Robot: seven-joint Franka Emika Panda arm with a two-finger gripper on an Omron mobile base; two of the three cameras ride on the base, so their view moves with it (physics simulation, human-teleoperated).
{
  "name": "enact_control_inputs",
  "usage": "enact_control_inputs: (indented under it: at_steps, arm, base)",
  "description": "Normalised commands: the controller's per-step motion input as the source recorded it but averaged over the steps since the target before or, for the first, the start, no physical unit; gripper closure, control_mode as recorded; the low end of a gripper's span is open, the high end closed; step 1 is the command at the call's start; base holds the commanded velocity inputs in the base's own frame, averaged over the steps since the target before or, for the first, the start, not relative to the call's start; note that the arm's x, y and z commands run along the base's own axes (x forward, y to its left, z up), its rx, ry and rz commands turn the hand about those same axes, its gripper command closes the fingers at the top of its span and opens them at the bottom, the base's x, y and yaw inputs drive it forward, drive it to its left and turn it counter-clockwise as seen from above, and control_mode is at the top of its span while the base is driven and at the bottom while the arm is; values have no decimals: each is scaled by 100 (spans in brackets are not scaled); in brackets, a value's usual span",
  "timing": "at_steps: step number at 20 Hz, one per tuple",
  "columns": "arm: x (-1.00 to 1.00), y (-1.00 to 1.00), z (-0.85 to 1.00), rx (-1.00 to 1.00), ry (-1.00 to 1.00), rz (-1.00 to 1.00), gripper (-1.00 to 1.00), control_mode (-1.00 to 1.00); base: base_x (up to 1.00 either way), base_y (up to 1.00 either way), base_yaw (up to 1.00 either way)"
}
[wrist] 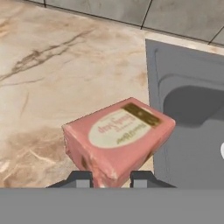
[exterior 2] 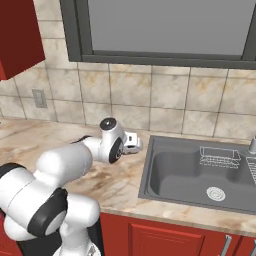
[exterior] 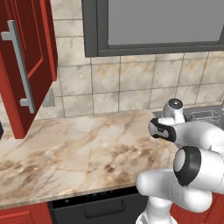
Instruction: Locate and retrieve the bar soap and bar soap from the cabinet. Place them next to the sink.
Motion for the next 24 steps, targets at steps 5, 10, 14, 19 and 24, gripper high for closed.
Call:
enact_control_inputs:
  at_steps: [5, 10, 14, 19, 24]
  arm:
    - [29, -23, -35, 1, 5, 0, 100, -100]
    - [27, -20, -25, 5, 0, 1, 100, -100]
    - [22, -16, -26, 6, 2, 2, 100, -100]
    - [16, -14, -34, 8, 6, 1, 100, -100]
    - [15, -1, -29, 5, 2, 0, -100, -100]
  base:
    - [0, 0, 0]
    - [0, 0, 0]
    - [0, 0, 0]
    - [0, 0, 0]
    - [0, 0, 0]
